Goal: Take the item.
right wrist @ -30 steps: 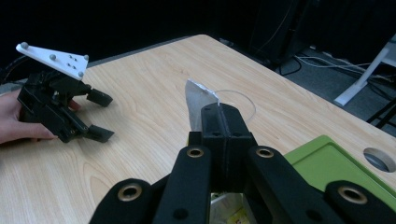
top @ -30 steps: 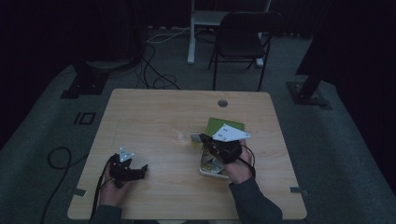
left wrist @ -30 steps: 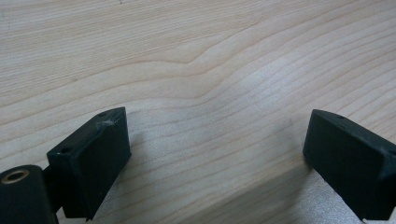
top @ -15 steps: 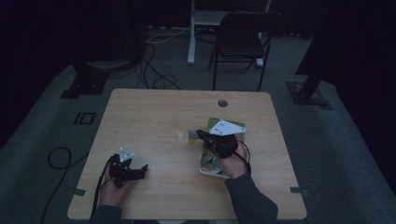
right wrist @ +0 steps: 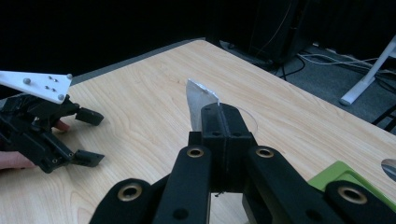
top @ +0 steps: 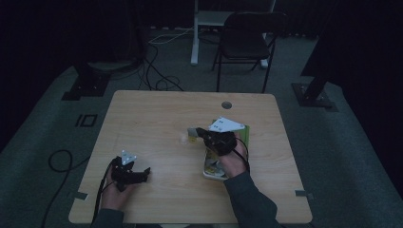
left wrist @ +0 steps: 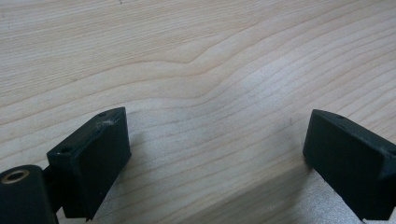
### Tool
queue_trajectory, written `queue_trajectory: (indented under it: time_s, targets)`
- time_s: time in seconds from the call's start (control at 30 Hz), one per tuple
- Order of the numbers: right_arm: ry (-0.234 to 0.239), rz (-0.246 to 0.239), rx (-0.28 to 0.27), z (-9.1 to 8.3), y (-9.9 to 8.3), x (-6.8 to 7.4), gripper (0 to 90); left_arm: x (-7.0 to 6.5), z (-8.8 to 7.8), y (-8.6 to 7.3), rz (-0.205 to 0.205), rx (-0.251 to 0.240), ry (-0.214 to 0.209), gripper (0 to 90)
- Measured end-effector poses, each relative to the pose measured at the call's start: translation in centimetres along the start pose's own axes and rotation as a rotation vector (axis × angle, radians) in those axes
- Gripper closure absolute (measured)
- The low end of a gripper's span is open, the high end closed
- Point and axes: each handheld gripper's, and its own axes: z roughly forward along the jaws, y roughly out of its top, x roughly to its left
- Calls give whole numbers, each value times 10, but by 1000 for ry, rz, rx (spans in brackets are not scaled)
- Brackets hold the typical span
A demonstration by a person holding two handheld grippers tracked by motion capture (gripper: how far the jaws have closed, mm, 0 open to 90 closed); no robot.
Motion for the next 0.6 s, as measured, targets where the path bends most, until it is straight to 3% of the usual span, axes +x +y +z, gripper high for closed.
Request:
queue_trajectory:
  time_s: [0.6]
  targets:
    - [-10, 19, 6, 24, 9, -4, 900, 0, 0, 0, 0, 0, 0, 80]
